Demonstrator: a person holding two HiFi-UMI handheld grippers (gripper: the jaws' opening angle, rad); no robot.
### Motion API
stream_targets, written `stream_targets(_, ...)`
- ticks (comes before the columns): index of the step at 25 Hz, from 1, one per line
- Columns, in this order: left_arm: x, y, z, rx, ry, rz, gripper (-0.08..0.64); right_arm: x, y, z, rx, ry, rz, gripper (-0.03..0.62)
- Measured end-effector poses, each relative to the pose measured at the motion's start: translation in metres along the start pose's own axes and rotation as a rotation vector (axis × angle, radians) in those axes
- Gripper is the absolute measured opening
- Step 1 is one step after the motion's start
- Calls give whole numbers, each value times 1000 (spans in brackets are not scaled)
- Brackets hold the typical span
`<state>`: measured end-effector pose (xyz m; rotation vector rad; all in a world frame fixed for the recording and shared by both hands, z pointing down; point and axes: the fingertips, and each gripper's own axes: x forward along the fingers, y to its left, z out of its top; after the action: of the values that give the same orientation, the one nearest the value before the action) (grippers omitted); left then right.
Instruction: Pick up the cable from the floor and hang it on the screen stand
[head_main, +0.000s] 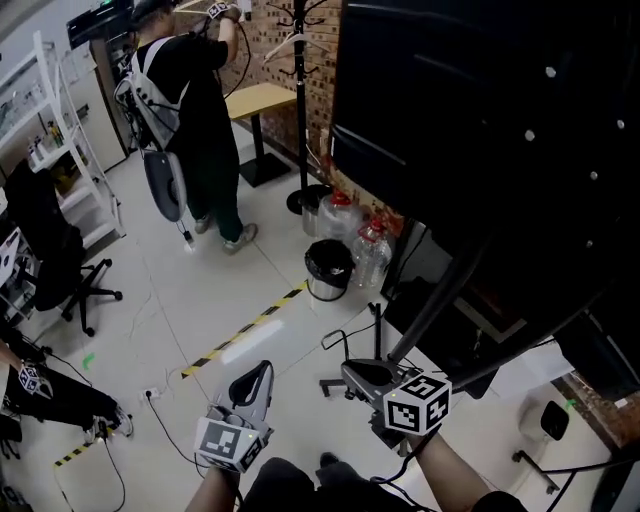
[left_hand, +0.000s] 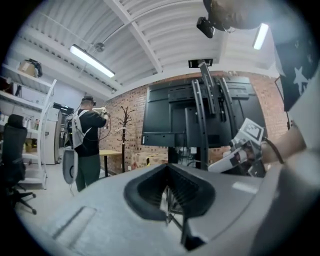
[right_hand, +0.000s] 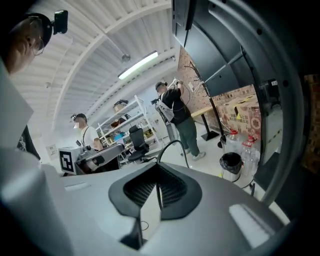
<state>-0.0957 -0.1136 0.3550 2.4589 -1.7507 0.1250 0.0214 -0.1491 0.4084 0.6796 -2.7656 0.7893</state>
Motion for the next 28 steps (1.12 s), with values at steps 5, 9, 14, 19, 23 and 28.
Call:
stream_targets(5, 39, -8, 26, 51, -125, -114, 5, -28, -18, 64, -44, -110, -90, 15)
stream_targets(9, 76, -8, 46, 63, -94, -147, 5, -48, -25, 105, -106, -159, -163, 15)
stream_targets(14, 111, -21, 88, 65, -105, -276, 5, -62, -22, 159, -197, -217, -251, 15)
stream_targets(19, 136, -42, 135, 65, -127, -408, 5, -78, -17, 213, -260, -292, -321, 15)
stream_targets(23, 152, -62, 170, 82, -133, -525, 5, -101, -6, 266, -305, -344, -348, 15)
stream_targets(28, 173, -85, 217, 98, -178, -588, 5, -134, 0, 333, -375, -369, -422, 15)
